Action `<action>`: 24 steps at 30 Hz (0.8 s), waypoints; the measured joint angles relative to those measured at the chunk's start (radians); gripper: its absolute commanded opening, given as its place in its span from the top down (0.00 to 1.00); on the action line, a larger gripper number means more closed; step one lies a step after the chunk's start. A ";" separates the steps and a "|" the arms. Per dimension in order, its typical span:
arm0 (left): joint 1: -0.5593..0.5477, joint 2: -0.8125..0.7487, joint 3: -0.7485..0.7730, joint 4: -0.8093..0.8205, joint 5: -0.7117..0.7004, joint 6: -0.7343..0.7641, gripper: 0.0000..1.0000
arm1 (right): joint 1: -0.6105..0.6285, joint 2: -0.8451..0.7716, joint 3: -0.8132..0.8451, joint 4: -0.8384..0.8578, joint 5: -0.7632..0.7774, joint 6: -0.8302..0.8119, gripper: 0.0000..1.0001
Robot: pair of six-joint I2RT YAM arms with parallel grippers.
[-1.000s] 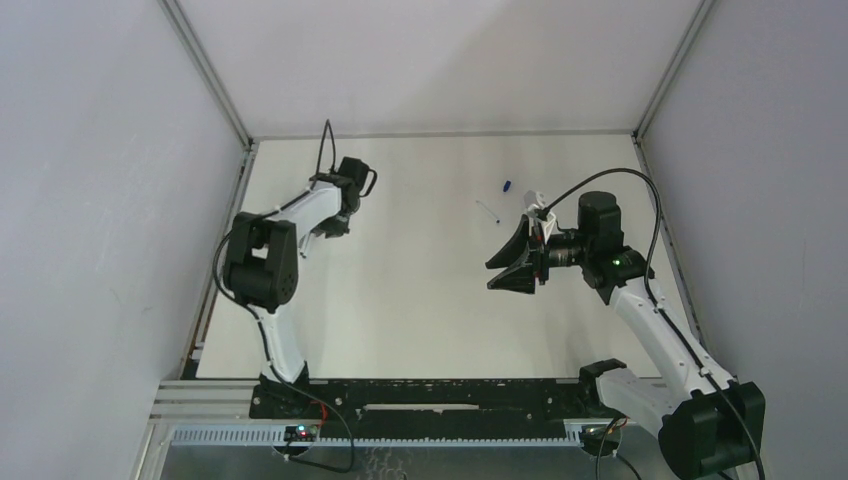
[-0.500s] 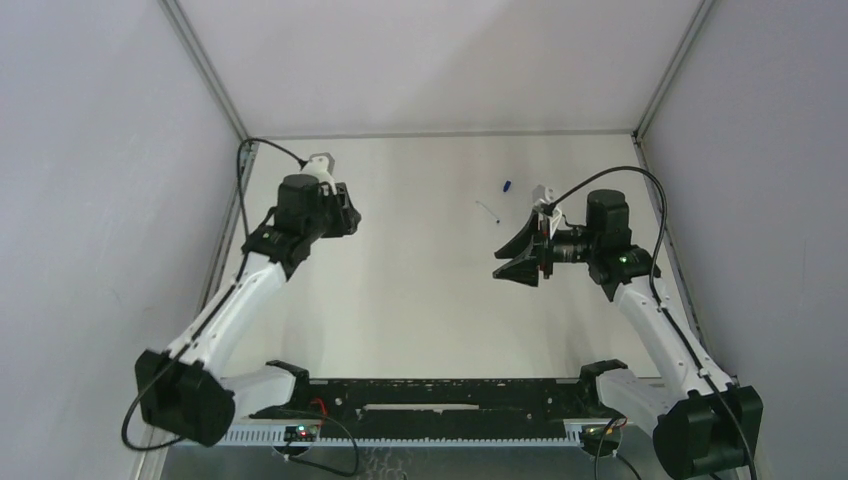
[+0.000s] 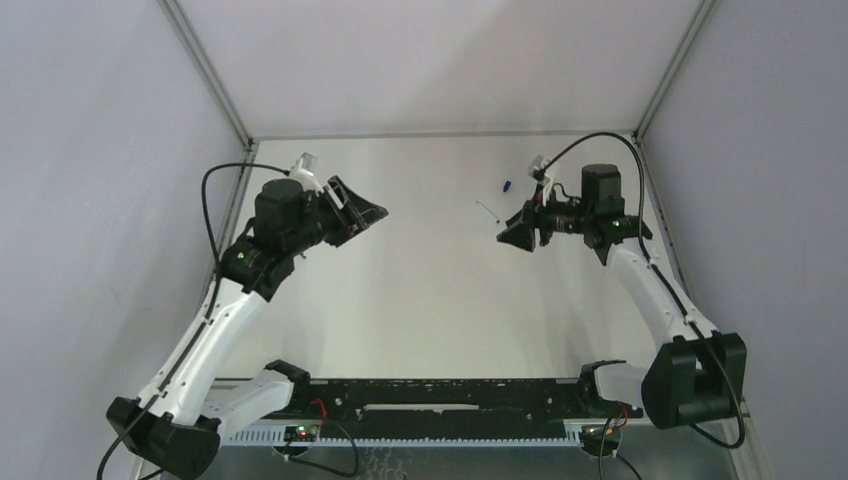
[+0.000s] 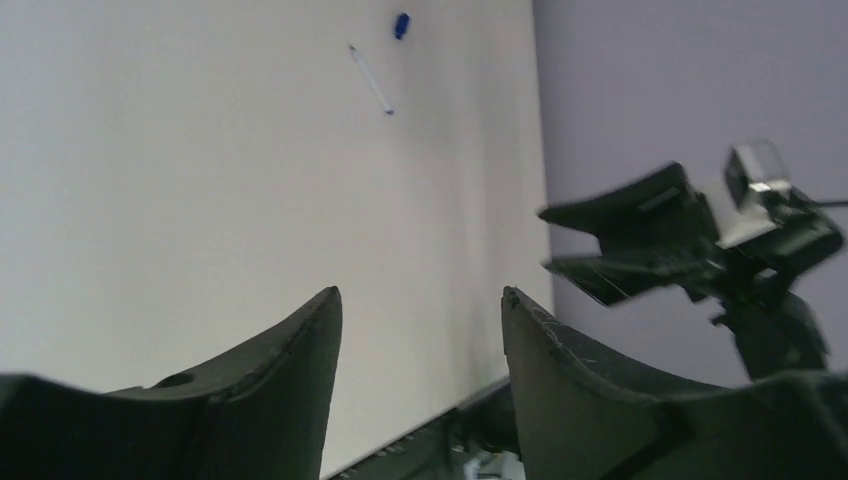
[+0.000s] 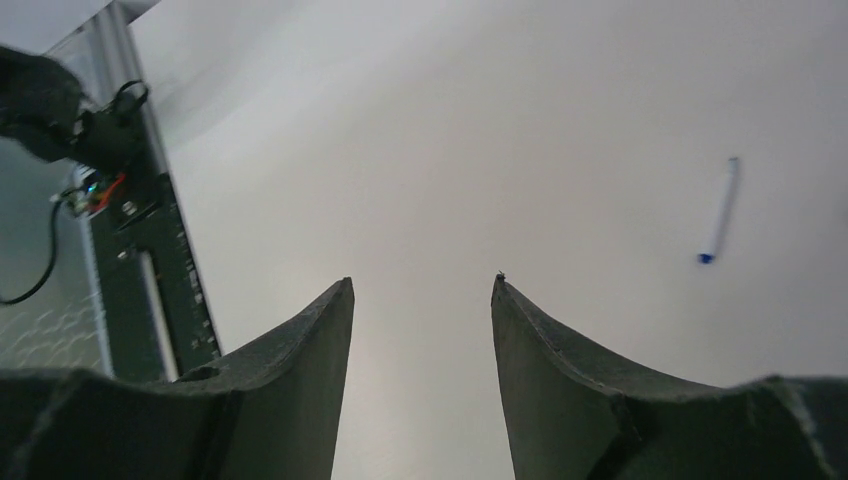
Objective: Insert the pens into the pen caps
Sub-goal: Pick up the pen cap from the center of the board.
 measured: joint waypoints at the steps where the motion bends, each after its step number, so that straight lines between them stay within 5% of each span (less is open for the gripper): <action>1: -0.017 0.000 0.029 -0.034 -0.008 -0.027 0.32 | -0.002 0.028 0.030 -0.003 0.023 -0.002 0.40; 16: -0.081 -0.144 0.186 -0.161 -0.068 -0.208 0.27 | -0.076 0.378 0.293 -0.010 0.200 0.008 0.40; 24: -0.120 -0.142 0.186 -0.167 -0.067 -0.229 0.26 | -0.064 0.668 0.581 -0.046 0.388 0.116 0.43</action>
